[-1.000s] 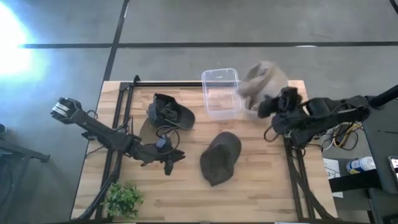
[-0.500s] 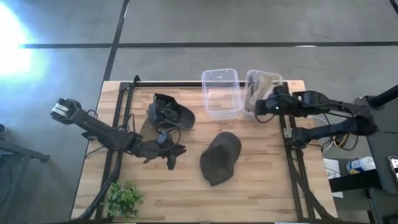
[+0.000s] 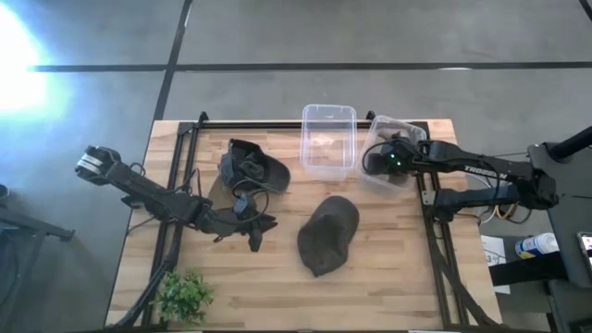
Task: Pick & Place hat
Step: Put the bottom brown cap into the right transparent bin, then put the brown cap into the right transparent bin
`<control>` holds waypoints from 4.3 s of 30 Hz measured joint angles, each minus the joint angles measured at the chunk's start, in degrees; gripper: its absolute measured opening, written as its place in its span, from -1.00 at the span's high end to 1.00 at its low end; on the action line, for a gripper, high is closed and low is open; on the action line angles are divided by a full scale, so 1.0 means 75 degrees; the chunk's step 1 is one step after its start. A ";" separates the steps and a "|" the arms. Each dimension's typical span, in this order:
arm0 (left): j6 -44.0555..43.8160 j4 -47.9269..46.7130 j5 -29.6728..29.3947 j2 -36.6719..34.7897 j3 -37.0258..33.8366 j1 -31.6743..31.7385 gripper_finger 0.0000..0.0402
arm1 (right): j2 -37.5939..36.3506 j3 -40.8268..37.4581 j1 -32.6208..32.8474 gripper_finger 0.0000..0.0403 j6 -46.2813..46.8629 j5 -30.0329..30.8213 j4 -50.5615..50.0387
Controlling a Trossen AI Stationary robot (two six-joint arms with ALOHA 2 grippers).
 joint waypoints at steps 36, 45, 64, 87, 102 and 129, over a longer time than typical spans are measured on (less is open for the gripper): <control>0.0238 -0.2014 0.1052 0.0045 0.0068 0.0827 0.56 | 0.2278 0.3531 0.4243 0.30 0.0065 -0.0522 -0.0166; -0.0137 -0.6361 0.0707 -0.0125 0.0656 0.0831 0.56 | 0.4280 0.3770 0.5150 0.29 -0.0038 -0.0717 0.1654; -0.0658 -0.6278 -0.0361 -0.0058 0.0095 -0.0773 0.26 | 0.5498 0.5122 0.5670 0.33 -0.2194 0.0344 0.1143; -0.1621 -0.5364 -0.2411 0.1680 -0.0292 -0.0905 0.02 | 0.5397 0.4847 0.7111 0.33 -0.1090 0.2535 -0.1429; -0.1649 -0.5111 -0.2040 0.2865 -0.0376 0.0082 0.13 | 0.5399 0.4344 0.7111 0.33 -0.0359 0.2524 -0.1410; -0.1129 -0.5606 0.1144 -0.1731 0.2205 0.0364 0.96 | 0.4127 0.4361 0.6611 0.48 -0.0591 0.2506 0.0445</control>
